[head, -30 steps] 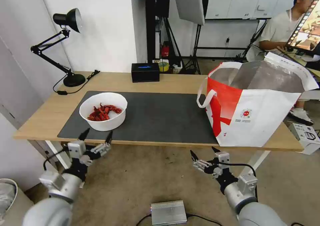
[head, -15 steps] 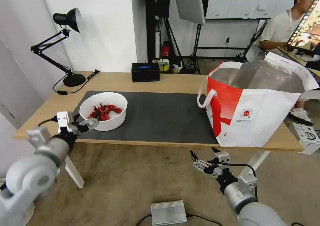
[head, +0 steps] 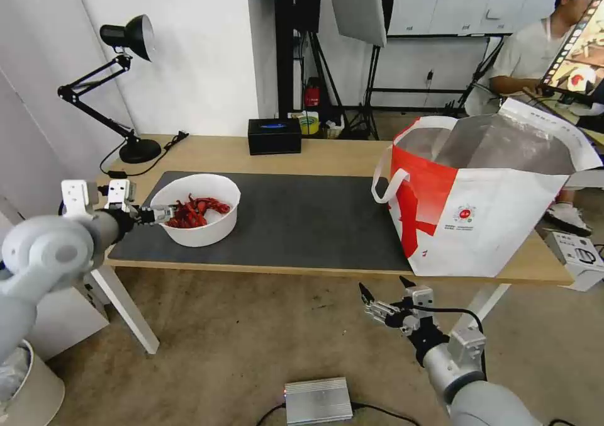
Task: Pick up the trash from the table and place it into the takeout bag.
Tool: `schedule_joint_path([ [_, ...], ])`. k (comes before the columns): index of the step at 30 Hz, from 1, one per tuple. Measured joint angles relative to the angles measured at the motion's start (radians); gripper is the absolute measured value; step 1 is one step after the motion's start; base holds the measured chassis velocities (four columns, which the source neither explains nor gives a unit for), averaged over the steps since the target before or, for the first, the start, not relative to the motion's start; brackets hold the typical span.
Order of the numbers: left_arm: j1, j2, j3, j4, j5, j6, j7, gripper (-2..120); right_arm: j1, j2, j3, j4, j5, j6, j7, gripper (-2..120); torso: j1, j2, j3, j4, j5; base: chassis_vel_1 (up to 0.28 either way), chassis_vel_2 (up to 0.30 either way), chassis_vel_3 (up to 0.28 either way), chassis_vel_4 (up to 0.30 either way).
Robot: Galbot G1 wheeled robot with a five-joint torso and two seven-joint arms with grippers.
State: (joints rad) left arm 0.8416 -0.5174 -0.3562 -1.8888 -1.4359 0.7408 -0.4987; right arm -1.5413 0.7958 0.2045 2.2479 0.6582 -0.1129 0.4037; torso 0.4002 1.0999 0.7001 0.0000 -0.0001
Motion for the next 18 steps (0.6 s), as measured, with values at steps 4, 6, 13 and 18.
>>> schedule_joint_path([
  [4,-0.05,0.001,0.036,0.046,-0.045,0.005,-0.024,100,0.0,0.0,0.0,0.0,0.0,0.0,0.0,100,0.0,0.0,0.0,0.0002,0.0,0.0,0.0,0.0,0.0],
  [6,-0.096,-0.002,0.083,0.086,-0.088,0.005,-0.062,100,0.0,0.0,0.0,0.0,0.0,0.0,0.0,100,0.0,0.0,0.0,0.0,0.0,0.0,0.0,0.0,0.0],
  [13,-0.159,-0.023,0.15,0.154,-0.115,0.002,-0.093,100,0.0,0.0,0.0,0.0,0.0,0.0,0.0,100,0.0,0.0,0.0,0.0,0.0,0.0,0.0,0.0,0.0],
  [18,-0.165,-0.035,0.166,0.176,-0.113,0.0,-0.094,100,0.0,0.0,0.0,0.0,0.0,0.0,0.0,100,0.0,0.0,0.0,0.0,0.0,0.0,0.0,0.0,0.0],
])
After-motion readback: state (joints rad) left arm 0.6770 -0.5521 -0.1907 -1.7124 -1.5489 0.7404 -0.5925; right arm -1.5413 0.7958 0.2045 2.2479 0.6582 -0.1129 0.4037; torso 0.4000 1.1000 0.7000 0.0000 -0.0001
